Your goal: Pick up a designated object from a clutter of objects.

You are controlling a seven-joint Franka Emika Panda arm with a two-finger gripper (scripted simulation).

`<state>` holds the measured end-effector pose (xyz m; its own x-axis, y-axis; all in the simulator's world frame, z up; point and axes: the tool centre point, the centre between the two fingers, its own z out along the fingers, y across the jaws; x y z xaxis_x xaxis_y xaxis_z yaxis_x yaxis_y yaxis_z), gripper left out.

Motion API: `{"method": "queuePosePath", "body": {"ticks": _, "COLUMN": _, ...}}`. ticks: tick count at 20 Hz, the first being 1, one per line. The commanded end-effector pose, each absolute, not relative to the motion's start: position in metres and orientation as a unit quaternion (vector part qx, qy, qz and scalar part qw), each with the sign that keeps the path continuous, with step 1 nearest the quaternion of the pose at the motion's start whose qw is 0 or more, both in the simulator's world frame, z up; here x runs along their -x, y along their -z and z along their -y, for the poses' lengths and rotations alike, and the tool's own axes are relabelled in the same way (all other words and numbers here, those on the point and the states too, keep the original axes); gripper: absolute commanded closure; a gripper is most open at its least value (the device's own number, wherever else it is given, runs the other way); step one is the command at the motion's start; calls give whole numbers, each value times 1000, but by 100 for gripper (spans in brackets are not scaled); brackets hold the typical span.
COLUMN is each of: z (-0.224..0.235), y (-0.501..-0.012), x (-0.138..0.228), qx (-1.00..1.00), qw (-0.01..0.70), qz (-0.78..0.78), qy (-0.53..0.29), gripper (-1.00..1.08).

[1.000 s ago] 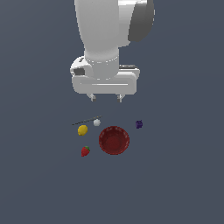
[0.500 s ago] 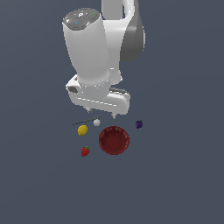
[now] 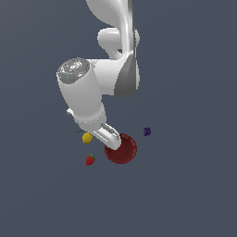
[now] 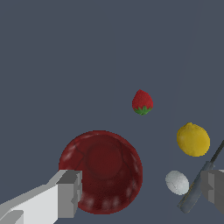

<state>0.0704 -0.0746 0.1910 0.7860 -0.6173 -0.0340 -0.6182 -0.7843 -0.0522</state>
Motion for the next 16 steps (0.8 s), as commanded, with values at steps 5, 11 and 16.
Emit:
{"method": "queuePosePath", "body": {"ticks": 5, "z": 101, "y": -140, "x": -85, "qx": 901, "qw": 21, "qz": -433, "qy": -8, "gripper": -92}}
{"method": "queuePosePath", "body": {"ticks": 11, "z": 121, "y": -102, "x": -92, "qx": 864, "qw": 10, "qz": -503, "qy": -5, "gripper": -92}}
{"method": "queuePosePath", "body": {"ticks": 16, "z": 131, "y": -83, "x": -94, "qx": 843, "qw": 4, "qz": -538, "qy": -2, "gripper": -92}}
